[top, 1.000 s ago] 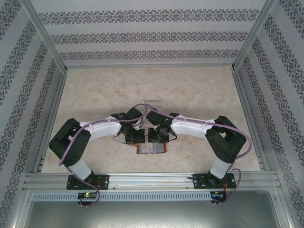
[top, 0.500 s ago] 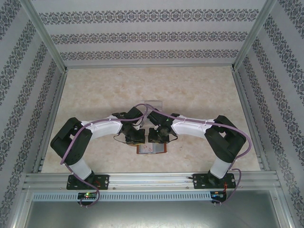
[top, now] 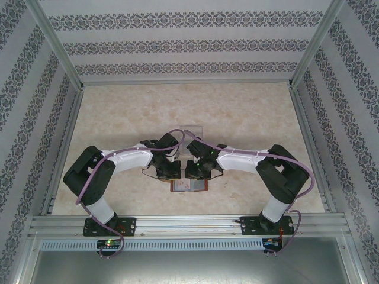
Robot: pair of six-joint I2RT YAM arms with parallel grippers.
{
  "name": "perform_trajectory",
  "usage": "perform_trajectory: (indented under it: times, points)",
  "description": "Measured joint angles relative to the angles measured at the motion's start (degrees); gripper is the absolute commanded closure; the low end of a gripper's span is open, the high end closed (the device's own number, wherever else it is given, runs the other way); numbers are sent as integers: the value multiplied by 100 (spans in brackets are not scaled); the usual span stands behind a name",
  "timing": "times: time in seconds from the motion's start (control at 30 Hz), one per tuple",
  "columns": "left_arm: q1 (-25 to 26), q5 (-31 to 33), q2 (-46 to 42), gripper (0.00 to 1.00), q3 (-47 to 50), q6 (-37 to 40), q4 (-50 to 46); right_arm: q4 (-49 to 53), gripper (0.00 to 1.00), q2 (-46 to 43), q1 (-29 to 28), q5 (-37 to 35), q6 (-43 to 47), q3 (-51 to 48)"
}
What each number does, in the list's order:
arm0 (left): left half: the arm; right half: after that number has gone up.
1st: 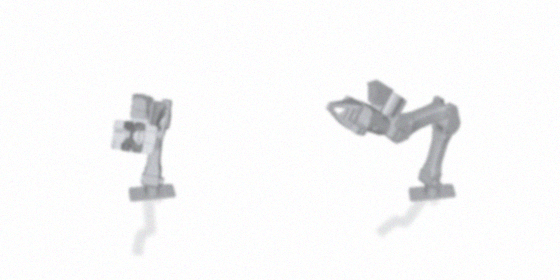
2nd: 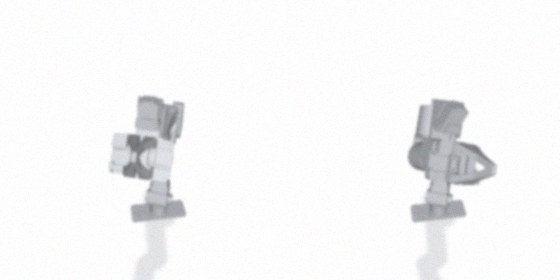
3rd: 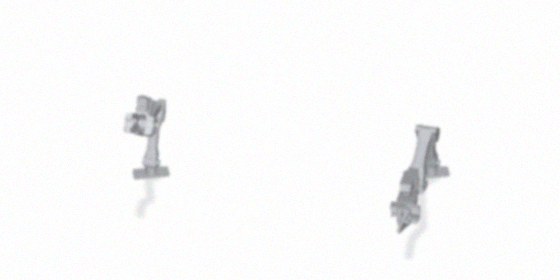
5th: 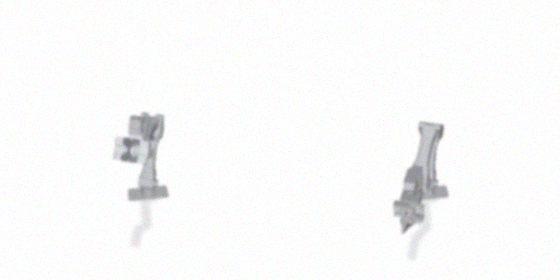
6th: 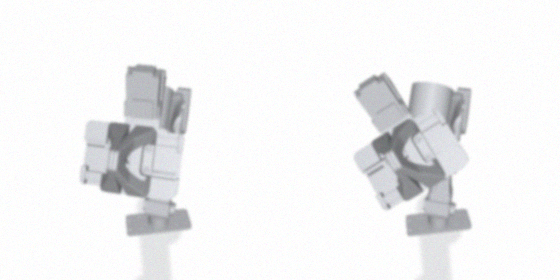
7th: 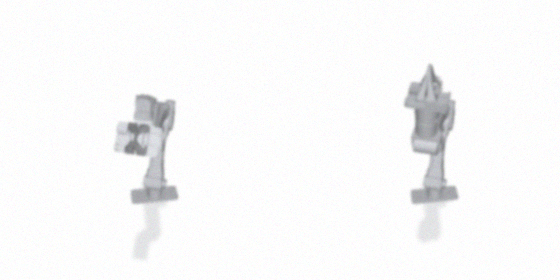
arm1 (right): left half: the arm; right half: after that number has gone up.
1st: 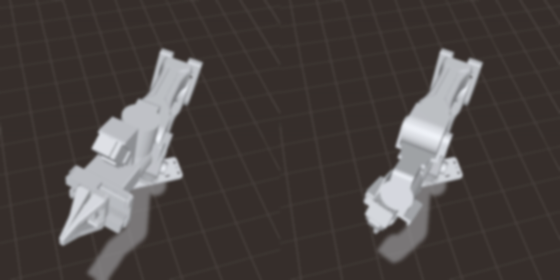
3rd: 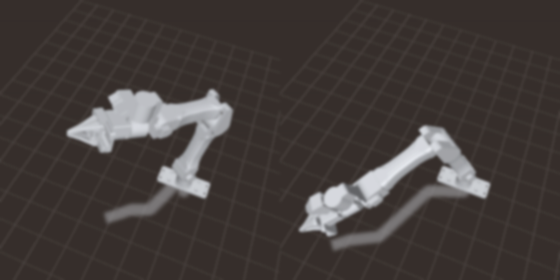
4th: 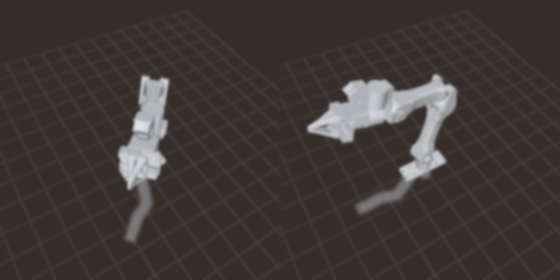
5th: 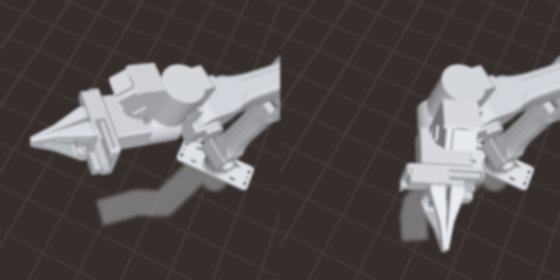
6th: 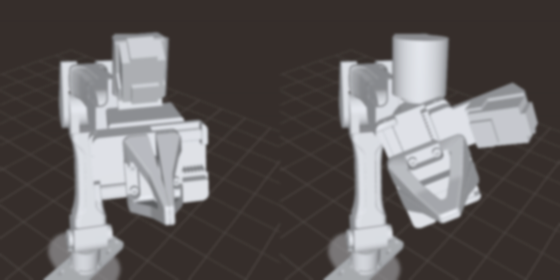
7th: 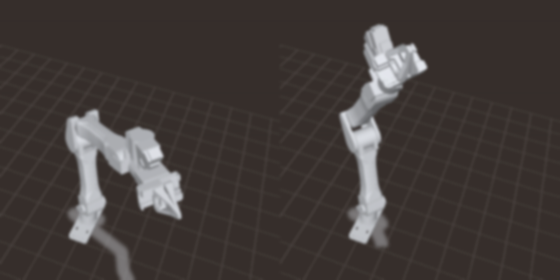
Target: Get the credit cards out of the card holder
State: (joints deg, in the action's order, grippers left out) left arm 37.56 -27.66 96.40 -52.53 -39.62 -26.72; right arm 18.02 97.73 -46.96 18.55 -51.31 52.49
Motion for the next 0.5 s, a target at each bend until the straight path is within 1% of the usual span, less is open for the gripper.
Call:
perform_trajectory:
  times: [0.33,0.5]
  points:
    - [0,0,0,94,0,0,-2,-223,87,-146,35,63,-109,-212]
    - [0,13,0,94,0,0,-7,-297,91,-157,50,96,-131,-260]
